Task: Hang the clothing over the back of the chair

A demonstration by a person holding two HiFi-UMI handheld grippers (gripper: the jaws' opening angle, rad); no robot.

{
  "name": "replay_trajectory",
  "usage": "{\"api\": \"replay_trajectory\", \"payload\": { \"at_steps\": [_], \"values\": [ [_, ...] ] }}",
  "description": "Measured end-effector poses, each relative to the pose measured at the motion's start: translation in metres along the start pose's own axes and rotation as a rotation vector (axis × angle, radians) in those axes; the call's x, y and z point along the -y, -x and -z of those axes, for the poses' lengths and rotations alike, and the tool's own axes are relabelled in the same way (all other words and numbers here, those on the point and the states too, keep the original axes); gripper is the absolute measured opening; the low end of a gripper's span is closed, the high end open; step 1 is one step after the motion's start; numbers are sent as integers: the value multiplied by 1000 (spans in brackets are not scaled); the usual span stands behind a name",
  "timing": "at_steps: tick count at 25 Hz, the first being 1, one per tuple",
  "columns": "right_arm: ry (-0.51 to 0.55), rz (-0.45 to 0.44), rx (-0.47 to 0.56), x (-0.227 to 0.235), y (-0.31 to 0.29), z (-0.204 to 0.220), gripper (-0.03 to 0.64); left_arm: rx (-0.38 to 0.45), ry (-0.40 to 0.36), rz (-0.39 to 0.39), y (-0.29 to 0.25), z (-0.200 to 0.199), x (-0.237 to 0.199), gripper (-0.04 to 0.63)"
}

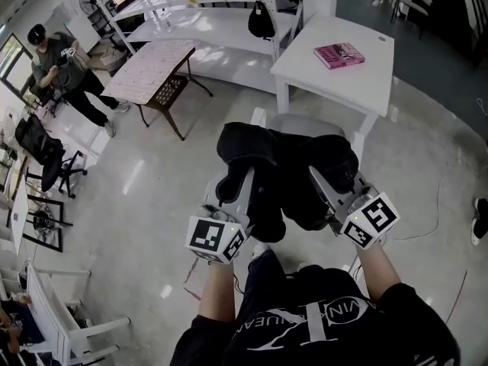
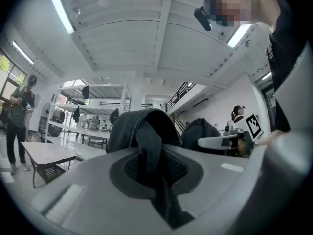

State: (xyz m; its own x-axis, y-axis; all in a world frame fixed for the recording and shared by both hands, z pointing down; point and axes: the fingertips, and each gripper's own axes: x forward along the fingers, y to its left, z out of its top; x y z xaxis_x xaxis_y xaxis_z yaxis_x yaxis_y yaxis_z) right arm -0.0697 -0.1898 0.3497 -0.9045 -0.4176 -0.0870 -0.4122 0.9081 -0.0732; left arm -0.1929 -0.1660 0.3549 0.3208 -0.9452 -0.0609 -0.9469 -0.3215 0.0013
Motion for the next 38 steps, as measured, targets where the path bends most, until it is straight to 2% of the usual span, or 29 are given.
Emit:
{"api": "replay_trajectory", "payload": {
  "at_steps": [3,7,10,16,21,26,30,38],
  "values": [
    [-2,42,36,8,-6,-18,67,17,-2,85,-21,-18,-3,41],
    [9,70,87,22,-20,-49,67,60,3,144,-41,-51,-15,41],
    [23,104,105,34,-27,-64,67,87,22,177,-59,-67,-24,41],
    [14,173,70,55,-43,-76,67,96,-2,217,-90,-77,-30,42],
    [66,216,99,70,-60,-103,69,145,-9,238,-117,-99,-43,43],
    [53,315,73,116,-66,-92,69,104,-24,242,-154,-82,-58,43],
    [49,404,10,153,-69,-70,69,46,-43,248,-182,-56,-69,43],
    [133,494,-187,202,-86,-11,69,-67,-178,274,-227,3,-69,44]
  ]
}}
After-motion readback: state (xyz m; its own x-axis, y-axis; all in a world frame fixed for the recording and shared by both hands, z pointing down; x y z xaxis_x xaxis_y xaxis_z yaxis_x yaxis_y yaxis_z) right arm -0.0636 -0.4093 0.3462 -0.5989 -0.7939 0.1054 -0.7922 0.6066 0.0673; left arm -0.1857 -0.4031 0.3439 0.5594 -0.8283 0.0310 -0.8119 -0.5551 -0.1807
